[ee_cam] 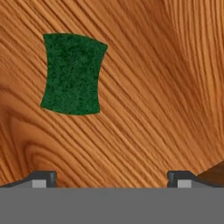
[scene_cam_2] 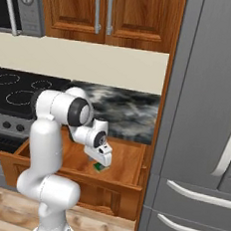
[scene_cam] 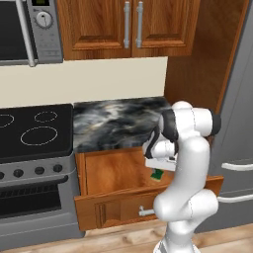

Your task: Restock the sink supplies by placing the sponge and soap dispenser on the counter and next to the sink. Make sure the soap dispenser is upright.

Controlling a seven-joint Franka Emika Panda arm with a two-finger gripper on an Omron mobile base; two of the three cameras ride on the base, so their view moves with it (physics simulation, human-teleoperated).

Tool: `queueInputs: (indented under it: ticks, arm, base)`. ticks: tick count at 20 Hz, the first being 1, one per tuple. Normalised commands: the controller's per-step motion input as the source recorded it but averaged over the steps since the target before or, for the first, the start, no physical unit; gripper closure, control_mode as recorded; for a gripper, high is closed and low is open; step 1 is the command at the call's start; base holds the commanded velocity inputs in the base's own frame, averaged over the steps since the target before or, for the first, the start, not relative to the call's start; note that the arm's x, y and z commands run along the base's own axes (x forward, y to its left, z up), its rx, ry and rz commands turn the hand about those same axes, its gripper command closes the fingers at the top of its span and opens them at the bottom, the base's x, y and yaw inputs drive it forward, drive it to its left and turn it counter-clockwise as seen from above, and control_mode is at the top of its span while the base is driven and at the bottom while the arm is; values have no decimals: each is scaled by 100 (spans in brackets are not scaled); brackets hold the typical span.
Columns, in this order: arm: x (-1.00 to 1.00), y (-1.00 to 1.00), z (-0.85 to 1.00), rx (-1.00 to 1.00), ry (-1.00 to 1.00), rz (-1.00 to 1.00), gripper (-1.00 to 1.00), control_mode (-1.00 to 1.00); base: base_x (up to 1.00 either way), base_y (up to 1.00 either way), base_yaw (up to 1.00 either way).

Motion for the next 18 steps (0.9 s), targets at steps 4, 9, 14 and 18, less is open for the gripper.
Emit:
queueInputs:
  ticks: [4,9,14,18]
  arm:
    - [29,0,-29,0,0,0,-100,-100]
    - [35,-1,-26,0,0,0,-100,-100]
    - [25,-3,-28,0,0,0,-100,-100]
    - [32,-1,-23,0,0,0,-100,-100]
  base:
    - [0,0,0]
    - [0,0,0]
    - [0,0,0]
    - [0,0,0]
